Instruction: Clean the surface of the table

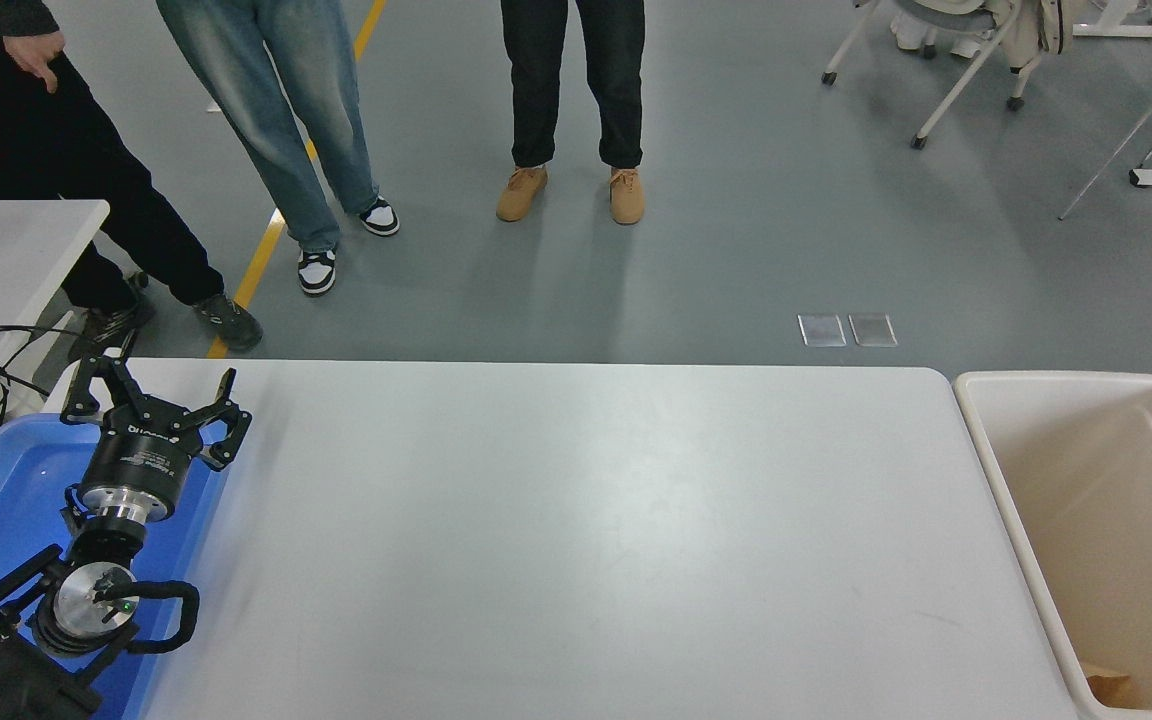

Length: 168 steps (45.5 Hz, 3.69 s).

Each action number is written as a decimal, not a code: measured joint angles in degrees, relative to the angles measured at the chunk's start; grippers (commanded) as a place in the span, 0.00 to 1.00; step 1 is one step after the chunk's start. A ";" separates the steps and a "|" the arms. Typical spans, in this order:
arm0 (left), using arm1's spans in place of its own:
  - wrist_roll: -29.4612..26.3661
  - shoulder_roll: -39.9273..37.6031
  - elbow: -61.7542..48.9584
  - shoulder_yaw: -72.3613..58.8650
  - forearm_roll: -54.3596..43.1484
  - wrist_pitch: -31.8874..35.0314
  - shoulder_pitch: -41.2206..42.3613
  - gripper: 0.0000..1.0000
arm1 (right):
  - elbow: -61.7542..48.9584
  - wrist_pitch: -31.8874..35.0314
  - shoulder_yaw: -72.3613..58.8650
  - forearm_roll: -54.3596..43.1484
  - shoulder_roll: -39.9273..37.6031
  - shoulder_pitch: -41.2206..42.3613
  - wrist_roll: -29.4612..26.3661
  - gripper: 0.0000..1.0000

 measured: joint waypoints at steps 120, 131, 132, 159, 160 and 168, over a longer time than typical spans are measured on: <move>0.00 0.03 0.00 0.00 0.01 0.00 0.00 0.99 | -16.75 -17.51 1.22 -9.23 19.24 2.43 -9.35 0.98; 0.00 0.01 0.00 0.00 0.01 0.00 0.00 0.99 | -17.78 -16.45 1.68 -8.63 18.48 1.63 -9.23 0.98; 0.00 0.01 0.00 0.00 0.01 0.00 0.00 0.99 | -17.86 -15.69 1.78 -8.51 18.18 1.56 -9.22 0.98; 0.01 0.02 -0.01 0.00 0.02 0.00 0.00 0.99 | -18.24 16.96 9.59 -7.78 13.68 8.58 -8.98 0.98; 0.01 0.02 -0.01 0.00 0.02 0.00 0.00 0.99 | -18.24 17.66 9.91 -7.76 13.70 8.87 -8.95 0.98; 0.01 0.02 0.00 0.00 0.01 0.00 0.00 0.99 | -18.14 22.24 15.26 -7.61 14.05 11.42 -8.66 0.98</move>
